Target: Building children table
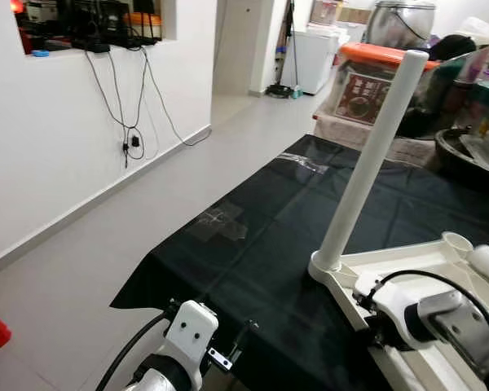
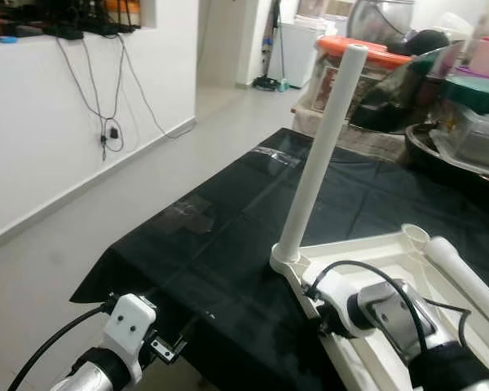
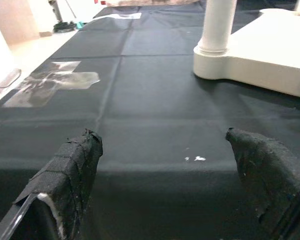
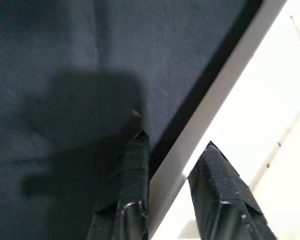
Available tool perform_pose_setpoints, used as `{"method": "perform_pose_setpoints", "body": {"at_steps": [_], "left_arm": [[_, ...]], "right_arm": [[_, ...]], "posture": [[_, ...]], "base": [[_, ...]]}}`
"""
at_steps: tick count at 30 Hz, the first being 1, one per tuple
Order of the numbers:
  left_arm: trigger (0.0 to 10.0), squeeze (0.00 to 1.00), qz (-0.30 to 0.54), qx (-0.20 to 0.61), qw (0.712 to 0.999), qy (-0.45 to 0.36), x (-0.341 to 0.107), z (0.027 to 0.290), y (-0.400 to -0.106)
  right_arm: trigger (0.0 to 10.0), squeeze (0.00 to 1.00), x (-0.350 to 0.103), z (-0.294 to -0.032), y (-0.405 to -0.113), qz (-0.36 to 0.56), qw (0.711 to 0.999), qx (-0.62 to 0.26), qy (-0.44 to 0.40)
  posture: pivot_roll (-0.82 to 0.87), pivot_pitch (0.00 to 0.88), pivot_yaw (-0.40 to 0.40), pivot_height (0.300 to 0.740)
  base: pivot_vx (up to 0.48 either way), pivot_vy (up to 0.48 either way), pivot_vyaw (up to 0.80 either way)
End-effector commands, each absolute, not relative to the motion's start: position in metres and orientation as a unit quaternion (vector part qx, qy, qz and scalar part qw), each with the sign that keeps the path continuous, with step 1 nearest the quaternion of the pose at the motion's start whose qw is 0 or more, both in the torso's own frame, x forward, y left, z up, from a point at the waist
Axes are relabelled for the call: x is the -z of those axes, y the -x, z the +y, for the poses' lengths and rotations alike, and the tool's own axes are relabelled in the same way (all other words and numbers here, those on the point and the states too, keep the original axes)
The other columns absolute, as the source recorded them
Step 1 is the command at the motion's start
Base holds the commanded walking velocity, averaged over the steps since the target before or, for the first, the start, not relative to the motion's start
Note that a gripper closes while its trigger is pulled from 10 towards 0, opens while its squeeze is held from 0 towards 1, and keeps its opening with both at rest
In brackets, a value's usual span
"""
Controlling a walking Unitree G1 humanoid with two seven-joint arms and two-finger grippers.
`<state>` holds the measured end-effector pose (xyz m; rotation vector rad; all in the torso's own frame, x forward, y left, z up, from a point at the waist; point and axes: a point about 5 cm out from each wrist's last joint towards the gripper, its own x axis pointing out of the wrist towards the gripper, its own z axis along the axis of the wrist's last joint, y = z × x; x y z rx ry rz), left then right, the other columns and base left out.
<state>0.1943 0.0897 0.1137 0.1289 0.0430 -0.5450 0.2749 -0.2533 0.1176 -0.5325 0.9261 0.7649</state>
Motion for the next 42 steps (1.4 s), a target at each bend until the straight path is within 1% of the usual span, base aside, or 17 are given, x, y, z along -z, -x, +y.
{"method": "perform_pose_setpoints", "body": {"at_steps": [1, 10, 12, 13, 15, 17, 18, 20, 21, 24, 27, 30, 34, 35, 39, 40, 42], "left_arm": [[10.0, 0.0, 0.023, 0.271, 0.96, -0.062, -0.113, 0.088, -0.194], [10.0, 0.0, 0.022, 0.271, 0.96, -0.062, -0.114, 0.088, -0.195], [10.0, 0.0, 0.022, 0.271, 0.96, -0.062, -0.114, 0.088, -0.195], [10.0, 0.0, 0.022, 0.271, 0.96, -0.062, -0.114, 0.088, -0.195], [10.0, 0.0, 0.022, 0.271, 0.96, -0.063, -0.114, 0.088, -0.195], [10.0, 0.0, 0.022, 0.271, 0.96, -0.063, -0.114, 0.088, -0.195], [10.0, 0.0, 0.022, 0.271, 0.96, -0.063, -0.114, 0.088, -0.195], [10.0, 0.0, 0.023, 0.271, 0.96, -0.063, -0.114, 0.088, -0.195], [10.0, 0.0, 0.023, 0.271, 0.96, -0.063, -0.114, 0.088, -0.195], [10.0, 0.0, 0.023, 0.271, 0.96, -0.063, -0.114, 0.088, -0.195], [10.0, 0.0, 0.022, 0.271, 0.96, -0.064, -0.114, 0.088, -0.195], [10.0, 0.0, 0.022, 0.271, 0.96, -0.063, -0.114, 0.088, -0.195], [10.0, 0.0, 0.022, 0.271, 0.96, -0.064, -0.114, 0.088, -0.195], [10.0, 0.0, 0.022, 0.271, 0.96, -0.064, -0.113, 0.088, -0.195], [10.0, 0.0, 0.022, 0.271, 0.96, -0.064, -0.113, 0.088, -0.195], [10.0, 0.0, 0.022, 0.271, 0.96, -0.064, -0.113, 0.088, -0.195], [10.0, 0.0, 0.022, 0.271, 0.96, -0.064, -0.113, 0.088, -0.195]], "right_arm": [[0.0, 0.0, -0.133, -0.241, -0.288, 0.377, 0.79, -0.387, 0.289], [0.0, 0.0, -0.147, -0.222, -0.307, 0.313, 0.791, -0.424, 0.312], [0.0, 0.0, -0.148, -0.217, -0.308, 0.302, 0.767, -0.457, 0.334], [0.0, 0.0, -0.148, -0.217, -0.308, 0.302, 0.767, -0.457, 0.334], [0.0, 0.0, -0.147, -0.218, -0.304, 0.312, 0.718, -0.494, 0.377], [0.0, 0.0, -0.146, -0.22, -0.303, 0.318, 0.701, -0.504, 0.392], [0.0, 0.0, -0.146, -0.22, -0.303, 0.318, 0.701, -0.504, 0.392], [0.0, 0.0, -0.145, -0.228, -0.306, 0.329, 0.668, -0.514, 0.427], [0.0, 0.0, -0.145, -0.228, -0.306, 0.329, 0.668, -0.514, 0.427], [0.0, 0.0, -0.145, -0.237, -0.309, 0.338, 0.64, -0.522, 0.453], [0.0, 0.0, -0.146, -0.241, -0.312, 0.338, 0.633, -0.519, 0.465], [0.0, 0.0, -0.144, -0.256, -0.322, 0.35, 0.616, -0.481, 0.516], [0.0, 0.0, -0.142, -0.267, -0.323, 0.365, 0.597, -0.466, 0.541], [0.0, 0.0, -0.141, -0.272, -0.323, 0.373, 0.583, -0.46, 0.556], [0.0, 0.0, -0.141, -0.279, -0.325, 0.378, 0.57, -0.456, 0.569], [10.0, 0.0, -0.141, -0.278, -0.327, 0.366, 0.573, -0.45, 0.579], [10.0, 0.0, -0.141, -0.277, -0.33, 0.356, 0.577, -0.445, 0.585]], "posture": [[0.18, 0.0, -0.121, 0.74], [0.18, 0.0, -0.123, 0.74], [0.18, 0.0, -0.123, 0.74], [0.18, 0.0, -0.123, 0.74], [0.19, 0.0, -0.124, 0.74], [0.19, 0.0, -0.124, 0.74], [0.19, 0.0, -0.124, 0.74], [0.19, 0.0, -0.125, 0.74], [0.19, 0.0, -0.125, 0.74], [0.19, 0.0, -0.126, 0.74], [0.19, 0.0, -0.126, 0.74], [0.19, 0.0, -0.128, 0.74], [0.19, 0.0, -0.126, 0.74], [0.19, 0.0, -0.126, 0.74], [0.19, 0.0, -0.125, 0.74], [0.19, 0.0, -0.127, 0.74], [0.19, 0.0, -0.127, 0.74]], "base": [[0.0, 0.0, 0.0], [0.0, 0.0, 0.0], [0.0, 0.0, 0.0], [0.0, 0.0, 0.0], [0.0, 0.0, 0.0], [0.0, 0.0, 0.0], [0.0, 0.0, 0.0], [0.0, 0.0, 0.0], [0.0, 0.0, 0.0], [0.0, 0.0, 0.0], [0.0, 0.0, 0.0], [0.0, 0.0, 0.0], [0.0, 0.0, 0.0], [0.0, 0.0, 0.0], [0.0, 0.0, 0.0], [0.0, 0.0, 0.0], [0.0, 0.0, 0.0]]}}
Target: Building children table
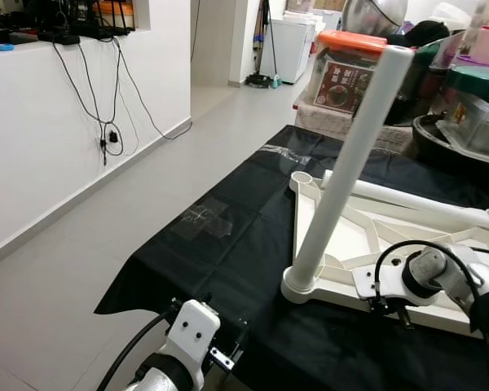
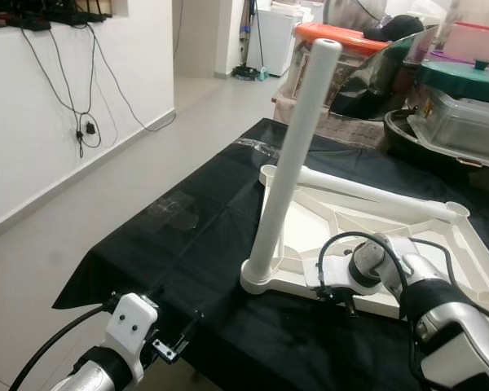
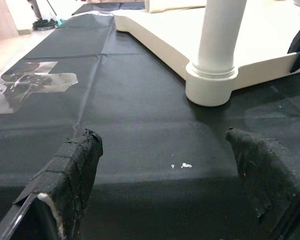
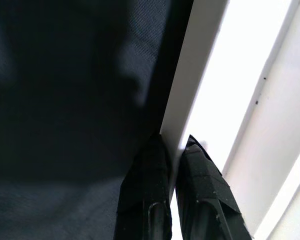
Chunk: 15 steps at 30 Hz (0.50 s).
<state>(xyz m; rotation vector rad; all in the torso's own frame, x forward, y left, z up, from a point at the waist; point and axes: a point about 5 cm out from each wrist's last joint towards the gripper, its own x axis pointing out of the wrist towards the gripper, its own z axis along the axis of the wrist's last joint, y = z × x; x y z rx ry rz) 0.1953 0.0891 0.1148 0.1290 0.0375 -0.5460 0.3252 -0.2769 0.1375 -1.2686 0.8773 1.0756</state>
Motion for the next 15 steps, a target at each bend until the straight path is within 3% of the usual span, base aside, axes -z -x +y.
{"method": "perform_pose_setpoints", "body": {"at_steps": [1, 5, 6, 7, 8, 14, 15], "left_arm": [[10.0, 0.0, 0.022, 0.271, 0.96, -0.064, -0.113, 0.088, -0.195], [10.0, 0.0, 0.022, 0.271, 0.96, -0.064, -0.113, 0.088, -0.195], [10.0, 0.0, 0.022, 0.271, 0.96, -0.064, -0.113, 0.087, -0.195], [10.0, 0.0, 0.022, 0.271, 0.96, -0.064, -0.113, 0.087, -0.195], [10.0, 0.0, 0.022, 0.271, 0.96, -0.064, -0.113, 0.087, -0.195], [10.0, 0.0, 0.023, 0.271, 0.96, -0.065, -0.112, 0.087, -0.195], [10.0, 0.0, 0.023, 0.271, 0.96, -0.065, -0.112, 0.088, -0.195]], "right_arm": [[10.0, 0.0, -0.14, -0.276, -0.33, 0.352, 0.579, -0.444, 0.586], [10.0, 0.0, -0.138, -0.275, -0.331, 0.347, 0.578, -0.446, 0.589], [10.0, 0.59, -0.137, -0.272, -0.331, 0.337, 0.584, -0.449, 0.587], [10.0, 0.59, -0.137, -0.272, -0.331, 0.337, 0.584, -0.449, 0.587], [10.0, 1.0, -0.135, -0.27, -0.332, 0.332, 0.593, -0.451, 0.579], [10.0, 1.0, -0.137, -0.265, -0.332, 0.307, 0.628, -0.457, 0.55], [10.0, 0.03, -0.14, -0.267, -0.331, 0.31, 0.631, -0.46, 0.542]], "posture": [[0.19, 0.0, -0.126, 0.74], [0.19, 0.0, -0.126, 0.74], [0.19, 0.0, -0.127, 0.74], [0.19, 0.0, -0.127, 0.74], [0.19, 0.0, -0.128, 0.74], [0.19, 0.0, -0.124, 0.74], [0.19, 0.0, -0.121, 0.74]], "base": [[0.0, 0.0, 0.0], [0.0, 0.0, 0.0], [0.0, 0.0, 0.0], [0.0, 0.0, 0.0], [0.0, 0.0, 0.0], [0.0, 0.0, 0.0], [0.0, 0.0, 0.0]]}}
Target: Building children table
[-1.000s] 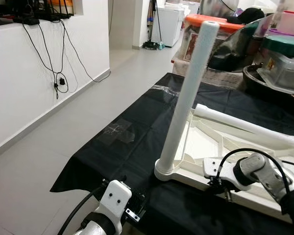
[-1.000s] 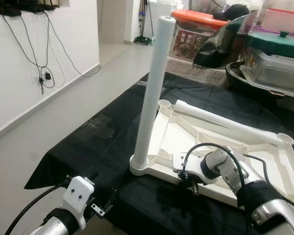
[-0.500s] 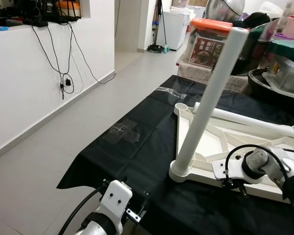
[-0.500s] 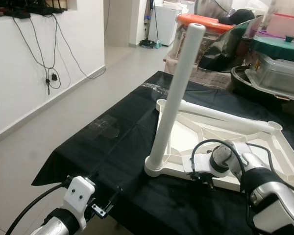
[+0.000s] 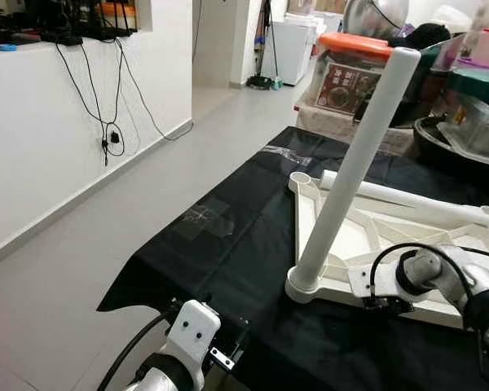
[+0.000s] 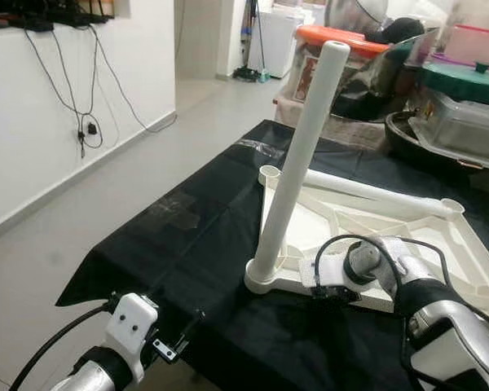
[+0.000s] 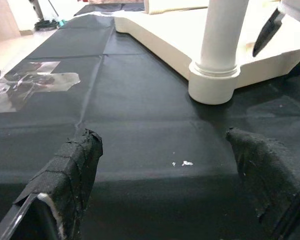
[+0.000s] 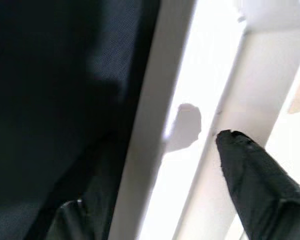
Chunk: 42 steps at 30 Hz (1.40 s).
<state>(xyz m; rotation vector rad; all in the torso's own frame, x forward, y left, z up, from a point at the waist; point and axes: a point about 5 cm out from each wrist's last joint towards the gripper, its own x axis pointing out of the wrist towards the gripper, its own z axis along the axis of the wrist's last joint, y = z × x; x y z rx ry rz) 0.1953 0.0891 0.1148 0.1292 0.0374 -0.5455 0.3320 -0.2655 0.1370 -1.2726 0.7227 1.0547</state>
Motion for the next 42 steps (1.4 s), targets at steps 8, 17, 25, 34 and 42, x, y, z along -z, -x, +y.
{"method": "perform_pose_setpoints", "body": {"at_steps": [8, 17, 25, 34, 42], "left_arm": [[10.0, 0.0, 0.025, 0.272, 0.96, -0.065, -0.111, 0.089, -0.195], [10.0, 0.0, 0.028, 0.27, 0.96, -0.065, -0.109, 0.09, -0.195], [10.0, 0.0, 0.031, 0.264, 0.962, -0.067, -0.109, 0.093, -0.196], [10.0, 0.0, 0.037, 0.242, 0.967, -0.075, -0.109, 0.098, -0.199], [10.0, 0.0, 0.039, 0.211, 0.974, -0.071, -0.109, 0.105, -0.202]], "right_arm": [[10.0, 0.0, -0.172, -0.276, -0.319, 0.295, 0.667, -0.5, 0.467], [10.0, 0.0, -0.195, -0.28, -0.33, 0.188, 0.809, -0.424, 0.361], [10.0, 0.0, -0.175, -0.311, -0.34, 0.122, 0.954, -0.09, 0.258], [10.0, 0.0, -0.135, -0.259, -0.287, 0.033, 0.996, 0.015, 0.086], [10.0, 0.0, -0.125, -0.179, -0.266, 0.019, 0.999, -0.036, 0.017]], "posture": [[0.18, 0.0, -0.11, 0.74], [0.17, 0.0, -0.113, 0.74], [0.16, 0.0, -0.091, 0.74], [0.16, 0.0, -0.087, 0.74], [0.17, 0.0, -0.082, 0.74]], "base": [[0.0, 0.0, 0.0], [0.0, 0.0, 0.0], [0.0, 0.0, 0.0], [0.0, 0.0, 0.0], [0.0, 0.0, -0.06]]}}
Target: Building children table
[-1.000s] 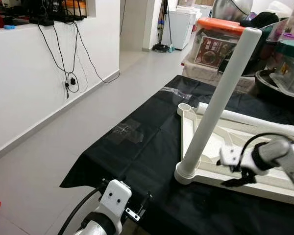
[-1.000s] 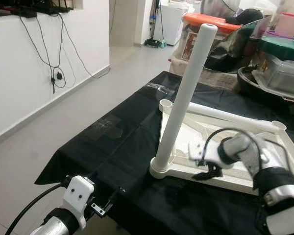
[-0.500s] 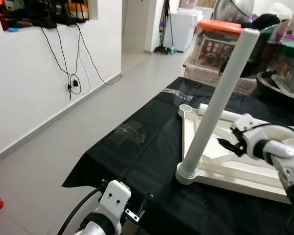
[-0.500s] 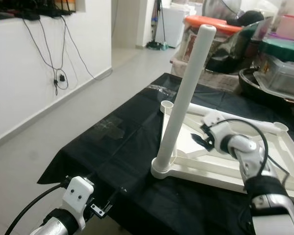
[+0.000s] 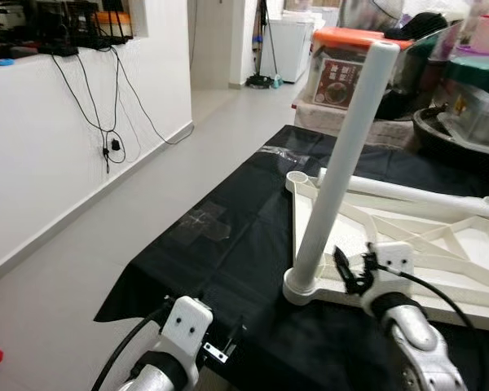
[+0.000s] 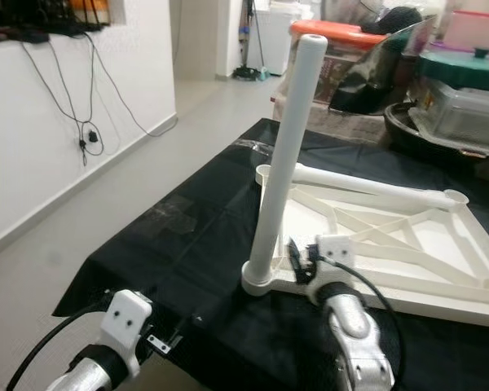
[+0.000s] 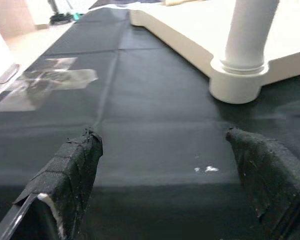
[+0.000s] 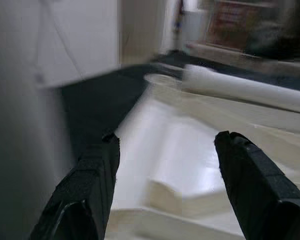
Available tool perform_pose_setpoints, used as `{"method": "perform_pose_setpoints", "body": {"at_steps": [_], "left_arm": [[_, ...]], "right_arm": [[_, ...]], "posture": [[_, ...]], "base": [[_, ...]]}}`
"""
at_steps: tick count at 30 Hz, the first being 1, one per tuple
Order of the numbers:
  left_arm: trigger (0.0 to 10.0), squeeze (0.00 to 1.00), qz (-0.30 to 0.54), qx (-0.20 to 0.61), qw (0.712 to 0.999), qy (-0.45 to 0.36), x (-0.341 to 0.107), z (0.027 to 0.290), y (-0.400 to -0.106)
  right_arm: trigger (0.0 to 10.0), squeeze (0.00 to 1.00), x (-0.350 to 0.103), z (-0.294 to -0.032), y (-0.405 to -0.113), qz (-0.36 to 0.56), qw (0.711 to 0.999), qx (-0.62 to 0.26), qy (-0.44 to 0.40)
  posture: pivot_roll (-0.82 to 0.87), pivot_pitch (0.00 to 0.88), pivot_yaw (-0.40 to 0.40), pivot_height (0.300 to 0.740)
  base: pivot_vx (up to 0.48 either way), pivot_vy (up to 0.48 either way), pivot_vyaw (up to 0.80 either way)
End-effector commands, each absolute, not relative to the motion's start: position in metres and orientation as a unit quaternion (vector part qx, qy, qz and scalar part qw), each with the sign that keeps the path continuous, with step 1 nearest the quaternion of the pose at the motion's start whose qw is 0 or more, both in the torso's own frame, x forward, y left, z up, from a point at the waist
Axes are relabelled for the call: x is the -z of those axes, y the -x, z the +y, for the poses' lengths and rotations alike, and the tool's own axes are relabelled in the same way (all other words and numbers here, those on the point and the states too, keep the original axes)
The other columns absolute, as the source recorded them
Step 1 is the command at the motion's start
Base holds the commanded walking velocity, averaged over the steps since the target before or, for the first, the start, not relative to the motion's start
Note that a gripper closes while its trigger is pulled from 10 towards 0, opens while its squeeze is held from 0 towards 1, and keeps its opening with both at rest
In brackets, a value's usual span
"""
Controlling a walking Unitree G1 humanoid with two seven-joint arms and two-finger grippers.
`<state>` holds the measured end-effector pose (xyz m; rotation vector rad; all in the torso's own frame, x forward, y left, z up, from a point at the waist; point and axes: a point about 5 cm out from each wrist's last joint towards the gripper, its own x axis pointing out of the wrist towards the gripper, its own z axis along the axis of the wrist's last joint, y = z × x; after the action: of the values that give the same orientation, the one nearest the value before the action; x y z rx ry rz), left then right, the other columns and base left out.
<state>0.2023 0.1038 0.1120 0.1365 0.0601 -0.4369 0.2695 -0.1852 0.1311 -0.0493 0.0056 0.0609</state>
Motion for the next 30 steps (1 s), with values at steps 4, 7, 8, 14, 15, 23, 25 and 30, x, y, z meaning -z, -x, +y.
{"method": "perform_pose_setpoints", "body": {"at_steps": [4, 7, 8, 14, 15, 23, 25, 30], "left_arm": [[10.0, 0.0, 0.038, 0.204, 0.976, -0.068, -0.109, 0.106, -0.203], [10.0, 0.0, 0.04, 0.2, 0.977, -0.067, -0.109, 0.106, -0.204], [10.0, 0.0, 0.042, 0.199, 0.977, -0.067, -0.108, 0.106, -0.204], [10.0, 0.0, 0.043, 0.198, 0.977, -0.065, -0.108, 0.107, -0.205], [10.0, 0.0, 0.043, 0.198, 0.977, -0.065, -0.108, 0.107, -0.205], [10.0, 0.0, 0.046, 0.198, 0.977, -0.063, -0.107, 0.107, -0.205], [10.0, 0.0, 0.045, 0.198, 0.977, -0.062, -0.107, 0.107, -0.205], [10.0, 0.0, 0.047, 0.194, 0.978, -0.06, -0.107, 0.108, -0.206]], "right_arm": [[10.0, 0.0, -0.123, -0.167, -0.259, 0.033, 0.999, -0.028, 0.015], [10.0, 0.0, -0.122, -0.168, -0.256, 0.044, 0.999, -0.01, 0.009], [10.0, 0.0, -0.122, -0.167, -0.254, 0.051, 0.999, -0.002, 0.009], [10.0, 0.0, -0.124, -0.166, -0.249, 0.057, 0.998, 0.02, 0.02], [10.0, 0.0, -0.124, -0.166, -0.249, 0.057, 0.998, 0.02, 0.02], [10.0, 0.0, -0.123, -0.171, -0.247, 0.07, 0.996, 0.049, 0.022], [10.0, 0.0, -0.124, -0.17, -0.248, 0.07, 0.996, 0.049, 0.024], [10.0, 0.0, -0.125, -0.169, -0.247, 0.07, 0.996, 0.049, 0.027]], "posture": [[0.17, 0.0, -0.077, 0.74], [0.17, 0.0, -0.077, 0.74], [0.17, 0.0, -0.076, 0.74], [0.17, 0.0, -0.076, 0.74], [0.17, 0.0, -0.076, 0.74], [0.17, 0.0, -0.076, 0.74], [0.17, 0.0, -0.077, 0.74], [0.17, 0.0, -0.078, 0.74]], "base": [[0.0, 0.0, -0.4], [0.0, 0.0, 0.0], [0.0, 0.0, 0.0], [0.0, 0.0, -0.67], [0.0, 0.0, -0.8], [0.0, 0.0, -0.68], [0.0, 0.0, 0.0], [0.0, 0.0, 0.0]]}}
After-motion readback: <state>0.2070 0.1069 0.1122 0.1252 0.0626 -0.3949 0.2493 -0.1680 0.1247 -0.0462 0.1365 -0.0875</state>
